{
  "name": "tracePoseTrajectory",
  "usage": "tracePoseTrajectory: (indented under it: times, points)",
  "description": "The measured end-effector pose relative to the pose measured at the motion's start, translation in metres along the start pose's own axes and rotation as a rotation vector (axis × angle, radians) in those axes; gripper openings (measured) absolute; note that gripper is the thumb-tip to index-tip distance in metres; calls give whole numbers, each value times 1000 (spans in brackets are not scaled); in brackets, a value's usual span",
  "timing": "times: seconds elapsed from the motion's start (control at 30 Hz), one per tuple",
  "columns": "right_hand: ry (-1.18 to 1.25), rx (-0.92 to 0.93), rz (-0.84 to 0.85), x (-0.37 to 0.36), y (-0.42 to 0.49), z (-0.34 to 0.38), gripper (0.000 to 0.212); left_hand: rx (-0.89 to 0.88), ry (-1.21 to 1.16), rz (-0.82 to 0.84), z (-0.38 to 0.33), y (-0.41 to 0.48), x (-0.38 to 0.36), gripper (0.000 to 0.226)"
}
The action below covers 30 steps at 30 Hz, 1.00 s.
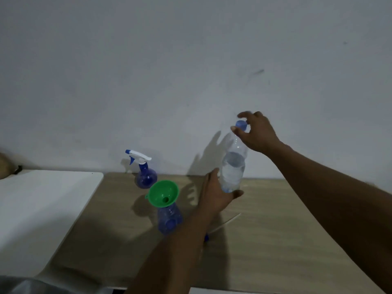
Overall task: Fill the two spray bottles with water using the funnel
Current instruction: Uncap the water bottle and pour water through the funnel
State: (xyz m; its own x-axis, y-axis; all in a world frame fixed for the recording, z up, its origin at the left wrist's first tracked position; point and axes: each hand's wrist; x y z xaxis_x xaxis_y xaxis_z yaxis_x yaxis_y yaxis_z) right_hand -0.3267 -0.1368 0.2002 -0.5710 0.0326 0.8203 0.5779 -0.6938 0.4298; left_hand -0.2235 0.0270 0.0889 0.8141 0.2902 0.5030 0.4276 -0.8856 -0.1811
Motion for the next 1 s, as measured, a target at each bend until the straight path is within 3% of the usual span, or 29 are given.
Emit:
tracePoseTrajectory:
  times: [0.07,0.1,0.17,0.23,0.33,0.47,0.67,1.0]
  points:
    - [-7,46,124,6,8,-3,51,6,-52,-18,-19,27,-4,46]
    - [-19,72,163,8,9,-4,48,45,-71,-37,-25,40,-7,51]
    - [-34,124,194,11,8,-1,44,105,-101,-80,-31,62,-16,103]
    - [-51,185,188,11,2,2,44,133,-68,-41,-36,71,-22,129]
    - [-110,248,167,10,-10,7,42,194,-107,-40,-47,61,-23,117]
    - [-138,293,124,24,-24,11,41,134,-30,-118,-40,46,-21,102]
    - [-136,333,110,45,-51,33,44,47,93,-88,-41,3,2,101]
    - [-140,247,100,44,-105,59,37,-34,112,-58,-13,-52,3,99]
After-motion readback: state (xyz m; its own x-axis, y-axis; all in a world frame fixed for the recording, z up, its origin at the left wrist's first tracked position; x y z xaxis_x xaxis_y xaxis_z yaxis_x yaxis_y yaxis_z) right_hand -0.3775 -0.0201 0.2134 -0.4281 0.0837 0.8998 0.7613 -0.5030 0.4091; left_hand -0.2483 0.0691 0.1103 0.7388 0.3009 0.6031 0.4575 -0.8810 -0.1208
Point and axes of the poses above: each hand's wrist, its own y-axis towards the middle knuckle, its own x-axis out of the back of the hand, z = x × y, and after that the axes turned 12 degrees about x, right-handed
